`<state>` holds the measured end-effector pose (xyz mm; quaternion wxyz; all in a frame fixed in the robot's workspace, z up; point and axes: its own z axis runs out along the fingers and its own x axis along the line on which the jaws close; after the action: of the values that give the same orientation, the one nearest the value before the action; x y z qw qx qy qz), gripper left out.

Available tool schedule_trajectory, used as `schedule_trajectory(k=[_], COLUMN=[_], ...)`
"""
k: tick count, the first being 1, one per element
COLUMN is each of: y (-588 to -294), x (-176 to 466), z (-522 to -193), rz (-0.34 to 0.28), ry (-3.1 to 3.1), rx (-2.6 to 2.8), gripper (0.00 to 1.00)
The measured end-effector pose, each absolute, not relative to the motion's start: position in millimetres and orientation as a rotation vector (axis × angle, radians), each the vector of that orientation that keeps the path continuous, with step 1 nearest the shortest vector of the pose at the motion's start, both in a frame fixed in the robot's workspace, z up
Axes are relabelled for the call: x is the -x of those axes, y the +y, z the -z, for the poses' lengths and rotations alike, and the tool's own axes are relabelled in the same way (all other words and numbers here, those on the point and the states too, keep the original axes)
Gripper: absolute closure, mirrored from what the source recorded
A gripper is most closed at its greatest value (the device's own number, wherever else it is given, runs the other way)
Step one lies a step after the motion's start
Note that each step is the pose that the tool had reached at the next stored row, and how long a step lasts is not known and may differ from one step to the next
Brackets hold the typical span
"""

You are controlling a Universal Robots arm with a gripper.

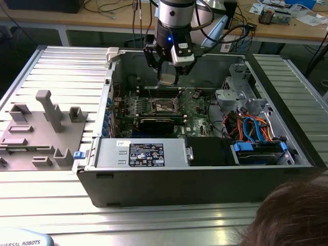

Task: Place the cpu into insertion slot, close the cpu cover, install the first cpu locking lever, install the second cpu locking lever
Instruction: 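Place the cpu into insertion slot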

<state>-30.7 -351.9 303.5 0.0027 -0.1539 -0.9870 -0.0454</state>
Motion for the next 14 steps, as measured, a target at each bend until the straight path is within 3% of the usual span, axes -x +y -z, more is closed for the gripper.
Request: schedule_trajectory(k=[14], y=[-351.9], x=[30.7], z=[-302.9], rz=[0.143], ry=[-3.09], rx=[0.521], gripper=[0.46])
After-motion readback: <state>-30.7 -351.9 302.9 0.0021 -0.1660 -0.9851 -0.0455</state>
